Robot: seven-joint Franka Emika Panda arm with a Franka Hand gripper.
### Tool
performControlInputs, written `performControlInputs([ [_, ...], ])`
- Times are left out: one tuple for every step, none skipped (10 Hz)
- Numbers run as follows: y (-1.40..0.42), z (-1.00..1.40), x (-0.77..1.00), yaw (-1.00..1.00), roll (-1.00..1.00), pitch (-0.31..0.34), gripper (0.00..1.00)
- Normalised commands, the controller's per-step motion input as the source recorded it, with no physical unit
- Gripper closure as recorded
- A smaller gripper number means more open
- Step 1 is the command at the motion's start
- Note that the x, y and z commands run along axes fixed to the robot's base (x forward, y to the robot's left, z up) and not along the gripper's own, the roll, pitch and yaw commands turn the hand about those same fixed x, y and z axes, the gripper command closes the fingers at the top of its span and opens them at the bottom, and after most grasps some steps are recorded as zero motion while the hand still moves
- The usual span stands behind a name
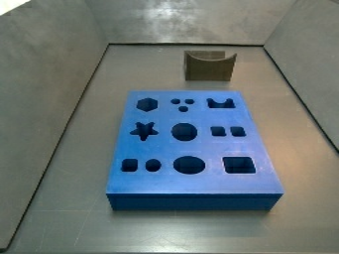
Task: Pick up the 3 prong object. Move to above the board. Insert the 3 prong object.
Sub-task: Move to above the board, then insert the 3 prong object.
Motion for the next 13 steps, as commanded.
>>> performControlInputs([
  [-1.0,0.12,0.42,-0.01,0.04,0.233,1.0],
  [-1.0,0.12,0.43,-0.01,0.04,0.166,1.0],
  [-1.0,0.13,0.45,0.01,0.04,0.146,1.0],
  [-1.0,0.13,0.48,0.0,0.06,0.14,1.0],
  [-0.92,0.12,0.47,0.01,0.07,0.142,1.0],
  [-0.63,0.08,0.37,0.01,0.09,0.153,1.0],
  [-0.39,0.06,0.26,0.01,0.09,0.155,1.0],
  [-0.2,0.04,0.15,0.01,0.08,0.123,1.0],
  [-0.01,-0.01,0.0,0.0,0.0,-0.011,1.0],
  [-0.02,-0.1,0.0,0.0,0.0,-0.08,1.0],
  [0.0,-0.22,0.12,0.0,0.0,-0.106,1.0],
  [0.0,-0.34,0.12,0.0,0.0,-0.137,1.0],
  [0.0,-0.44,0.09,0.02,0.0,-0.186,1.0],
])
